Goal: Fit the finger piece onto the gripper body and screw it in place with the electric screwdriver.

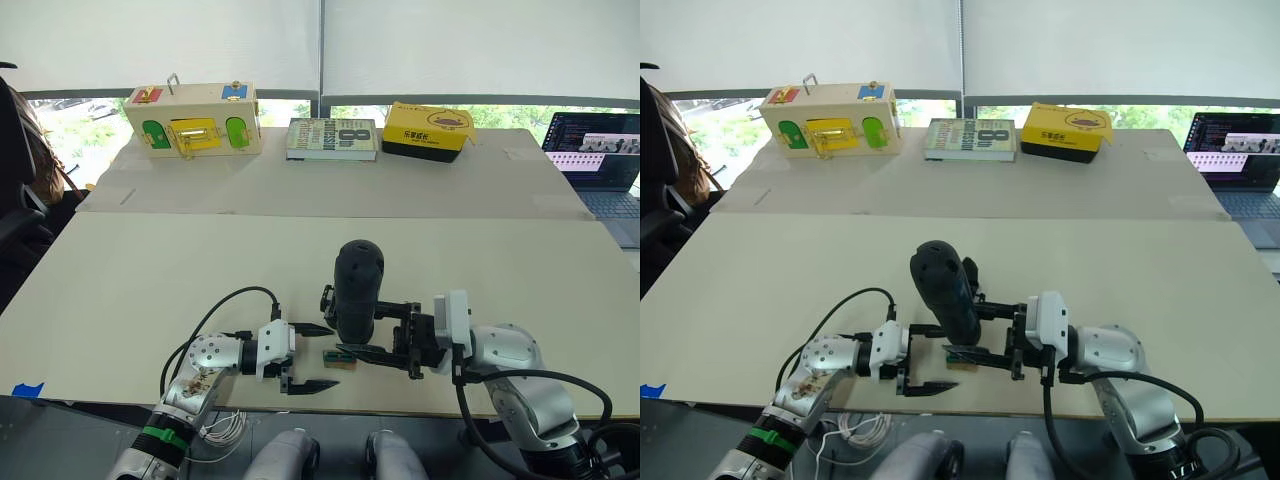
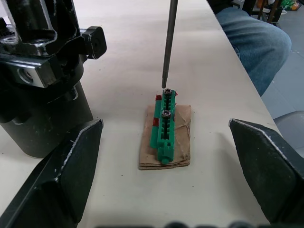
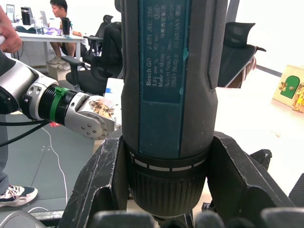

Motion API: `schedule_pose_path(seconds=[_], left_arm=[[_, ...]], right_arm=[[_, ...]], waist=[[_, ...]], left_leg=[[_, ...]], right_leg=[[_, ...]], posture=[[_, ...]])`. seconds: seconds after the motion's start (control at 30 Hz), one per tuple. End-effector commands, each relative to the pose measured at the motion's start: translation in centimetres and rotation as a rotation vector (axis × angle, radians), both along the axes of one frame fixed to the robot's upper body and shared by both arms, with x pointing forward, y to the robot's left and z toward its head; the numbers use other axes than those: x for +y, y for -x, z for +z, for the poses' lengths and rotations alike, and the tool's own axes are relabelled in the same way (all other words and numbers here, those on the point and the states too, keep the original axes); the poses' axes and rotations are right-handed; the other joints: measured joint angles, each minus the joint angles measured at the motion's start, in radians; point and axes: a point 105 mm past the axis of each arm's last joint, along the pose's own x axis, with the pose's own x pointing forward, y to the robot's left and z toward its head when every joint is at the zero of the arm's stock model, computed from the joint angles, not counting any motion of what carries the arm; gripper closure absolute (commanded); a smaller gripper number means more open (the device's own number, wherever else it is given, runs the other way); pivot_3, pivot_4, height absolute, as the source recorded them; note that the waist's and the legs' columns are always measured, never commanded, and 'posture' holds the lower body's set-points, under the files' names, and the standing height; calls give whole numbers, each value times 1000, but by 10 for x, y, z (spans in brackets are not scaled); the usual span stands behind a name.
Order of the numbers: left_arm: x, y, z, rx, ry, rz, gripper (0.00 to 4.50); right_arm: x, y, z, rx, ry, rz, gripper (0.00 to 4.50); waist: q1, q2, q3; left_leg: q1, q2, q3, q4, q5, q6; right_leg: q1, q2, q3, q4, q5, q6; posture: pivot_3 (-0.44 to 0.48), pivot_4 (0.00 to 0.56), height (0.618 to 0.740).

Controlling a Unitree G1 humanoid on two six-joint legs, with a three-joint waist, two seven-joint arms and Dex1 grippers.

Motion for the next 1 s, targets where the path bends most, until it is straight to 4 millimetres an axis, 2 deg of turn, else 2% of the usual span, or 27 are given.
schedule_pose_path(seconds=[0.03, 0.53, 1.0], left_arm=[[-3, 12, -26, 98, -61, -17, 0], [-2, 13, -35, 108, -61, -16, 0], [-4, 15, -29, 105, -54, -19, 0]], right_arm=[[2, 6, 13, -65, -36, 19, 2598], [2, 8, 8, -53, -11, 23, 2598], [3, 5, 7, -57, -8, 12, 2598]], waist=[[0, 0, 0], [1, 1, -1], [1, 1, -1]], left_leg=[[0, 0, 0, 0, 0, 0], [0, 0, 0, 0, 0, 0], [0, -1, 0, 0, -1, 1]], right_leg=[[0, 0, 0, 0, 0, 0], [1, -1, 0, 0, -1, 1], [1, -4, -1, 0, -2, 3]], posture=[[0, 150, 740], [0, 150, 740], [0, 150, 740]])
